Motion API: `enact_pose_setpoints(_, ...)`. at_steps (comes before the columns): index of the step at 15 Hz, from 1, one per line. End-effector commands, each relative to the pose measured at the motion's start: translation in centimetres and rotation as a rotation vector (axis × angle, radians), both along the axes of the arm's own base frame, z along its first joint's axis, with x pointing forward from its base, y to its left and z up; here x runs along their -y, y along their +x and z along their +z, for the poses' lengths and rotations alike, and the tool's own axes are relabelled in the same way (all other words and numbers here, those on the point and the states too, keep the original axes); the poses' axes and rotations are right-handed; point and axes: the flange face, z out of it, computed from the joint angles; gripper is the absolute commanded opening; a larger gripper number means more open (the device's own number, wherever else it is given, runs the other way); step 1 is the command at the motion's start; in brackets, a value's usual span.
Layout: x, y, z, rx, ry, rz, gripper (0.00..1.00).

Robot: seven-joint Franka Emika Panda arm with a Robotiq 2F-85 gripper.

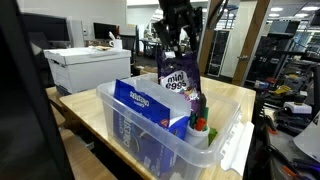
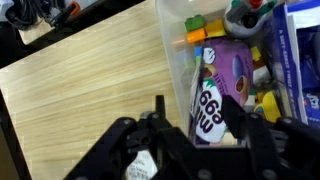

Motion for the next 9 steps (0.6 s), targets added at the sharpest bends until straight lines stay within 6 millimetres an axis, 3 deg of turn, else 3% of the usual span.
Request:
enact_pose_setpoints(1,4.2,-0.7,5.7,0.128,0.003,0.004,0.89)
enact_pose_setpoints(2,5.3,-0.7,6.8,0.16,-0.005,-0.007,0.95)
enact_pose_setpoints(5,9.5,-0.9,9.1,0.248,-0.034,-0.042,0.99)
enact_pose_setpoints(7,12.0,-1.1,8.8,0.282,-0.058,-0.043,1.0)
enact_pose_setpoints(9,14.1,-1.7,6.9,0.309,-0.075,-0.002,1.0)
